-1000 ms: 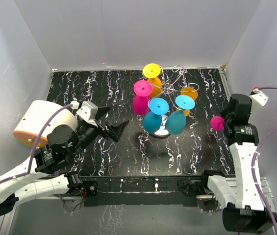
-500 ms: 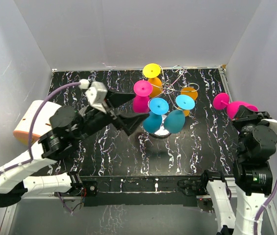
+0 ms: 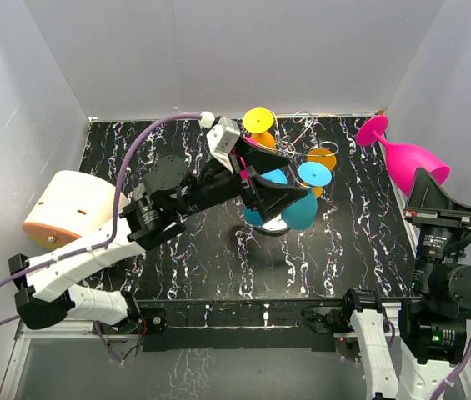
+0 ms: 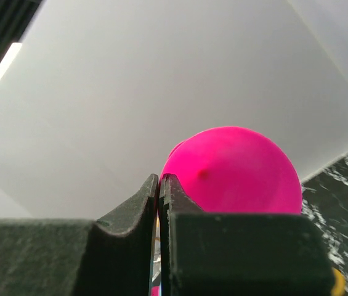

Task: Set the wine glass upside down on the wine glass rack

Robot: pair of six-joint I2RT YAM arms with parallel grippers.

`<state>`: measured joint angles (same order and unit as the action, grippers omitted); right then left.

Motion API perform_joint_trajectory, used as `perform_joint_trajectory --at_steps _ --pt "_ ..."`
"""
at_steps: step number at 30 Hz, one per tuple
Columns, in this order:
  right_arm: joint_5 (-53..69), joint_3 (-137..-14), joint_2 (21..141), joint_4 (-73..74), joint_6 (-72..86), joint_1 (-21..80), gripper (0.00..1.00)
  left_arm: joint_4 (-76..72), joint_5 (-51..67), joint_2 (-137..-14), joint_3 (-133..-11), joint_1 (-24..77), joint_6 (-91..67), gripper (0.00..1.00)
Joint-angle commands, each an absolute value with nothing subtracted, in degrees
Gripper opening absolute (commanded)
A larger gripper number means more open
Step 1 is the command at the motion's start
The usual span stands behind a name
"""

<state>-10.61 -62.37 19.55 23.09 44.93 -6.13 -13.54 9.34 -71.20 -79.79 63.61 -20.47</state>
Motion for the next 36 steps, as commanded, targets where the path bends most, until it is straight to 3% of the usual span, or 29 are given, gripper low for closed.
perform_joint_trajectory --at_steps 1,7,16,25,36 --pt "-3.1 -62.9 18.0 11.6 48.0 -5.9 0.0 -23.7 10.1 -74.8 -83.5 63.9 -30.5 0.94" --pt "0.9 -62.7 17.2 7.0 48.4 -5.5 0.0 -21.3 3.8 -83.8 -91.5 63.9 -42.1 0.88" --pt "6.9 -60.7 15.8 1.8 51.8 -5.3 0.0 -30.0 -2.3 -91.4 -96.0 63.9 -52.9 0.88" --pt "9.2 -58.8 14.9 -0.1 52.4 -4.4 0.0 -43.0 -5.2 -94.2 -93.5 64.1 -58.4 0.72" --pt "13.3 -56.1 14.7 -3.6 53.3 -4.1 0.0 -45.7 -7.2 -96.0 -95.3 64.5 -59.8 0.6"
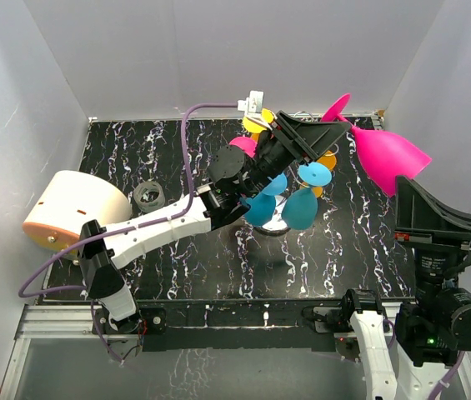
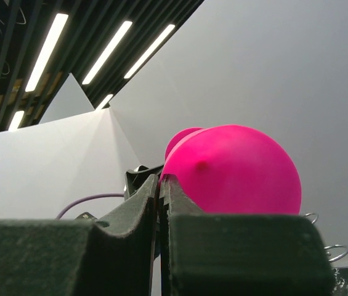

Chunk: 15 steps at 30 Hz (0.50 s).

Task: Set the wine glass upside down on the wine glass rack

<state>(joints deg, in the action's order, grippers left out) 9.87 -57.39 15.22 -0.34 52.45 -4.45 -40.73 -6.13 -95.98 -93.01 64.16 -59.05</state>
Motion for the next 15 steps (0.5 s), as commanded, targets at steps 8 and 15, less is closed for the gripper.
perform_joint_trajectory --at_steps 8,15 --pt "14.6 -54.7 14.8 -4.8 54.2 -4.0 0.0 -47.7 -7.5 -95.9 -95.6 64.6 -59.8 0.47" --pt "15.9 -53.5 14.9 -5.6 55.0 -4.1 0.0 -49.3 -5.2 -96.0 -96.4 64.6 -58.1 0.37"
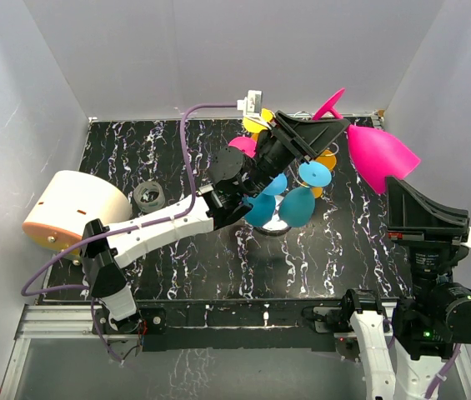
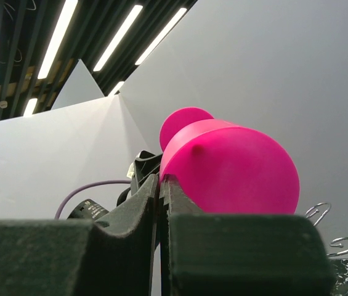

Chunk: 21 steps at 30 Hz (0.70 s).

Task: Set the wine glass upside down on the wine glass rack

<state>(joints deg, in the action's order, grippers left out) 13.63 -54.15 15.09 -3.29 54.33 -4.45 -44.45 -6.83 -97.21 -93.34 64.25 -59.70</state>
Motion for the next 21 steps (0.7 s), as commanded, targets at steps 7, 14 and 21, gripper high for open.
perform_joint_trajectory --at_steps 7,14,21 --pt "16.8 -52.6 14.8 -5.3 55.1 -4.1 0.0 -52.9 -4.9 -96.0 -95.5 64.6 -58.6 0.2" --pt "17.1 -52.0 15.0 -5.3 55.2 -4.1 0.0 -52.8 -4.8 -96.0 -95.8 64.6 -57.5 0.09" --pt "21.2 -51.1 15.7 -8.9 55.5 -4.0 0.0 -52.4 -4.6 -96.6 -97.5 64.6 -56.9 0.28"
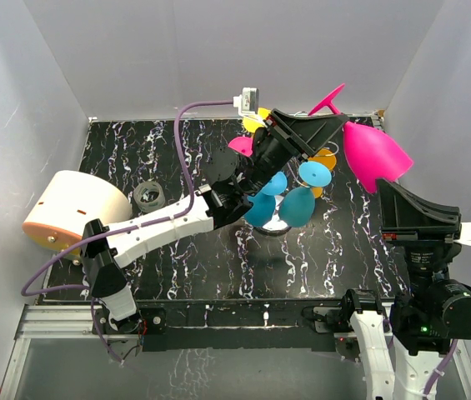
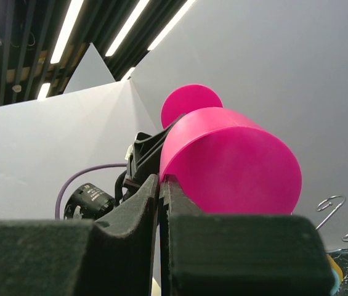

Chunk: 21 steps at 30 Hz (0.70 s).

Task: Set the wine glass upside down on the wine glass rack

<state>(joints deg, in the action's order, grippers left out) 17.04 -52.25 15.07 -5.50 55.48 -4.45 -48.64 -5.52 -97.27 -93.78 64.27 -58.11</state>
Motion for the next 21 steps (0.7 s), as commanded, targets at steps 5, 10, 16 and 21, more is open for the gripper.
perform_joint_trajectory --at_steps 5,10,16,21 --pt "23.8 -50.6 15.9 -10.8 55.3 -4.1 0.0 -52.6 -5.1 -96.7 -97.8 64.6 -56.3 0.26" --pt "25.0 -50.7 16.0 -10.6 54.6 -4.0 0.0 -52.4 -5.5 -96.8 -98.0 64.6 -55.8 0.24" --pt "24.4 -50.9 15.8 -9.4 53.7 -4.0 0.0 -52.2 -5.6 -96.9 -97.9 64.6 -55.5 0.08" --pt "22.6 -51.8 15.8 -6.4 52.6 -4.0 0.0 -52.5 -6.1 -96.4 -97.2 64.6 -54.8 0.0"
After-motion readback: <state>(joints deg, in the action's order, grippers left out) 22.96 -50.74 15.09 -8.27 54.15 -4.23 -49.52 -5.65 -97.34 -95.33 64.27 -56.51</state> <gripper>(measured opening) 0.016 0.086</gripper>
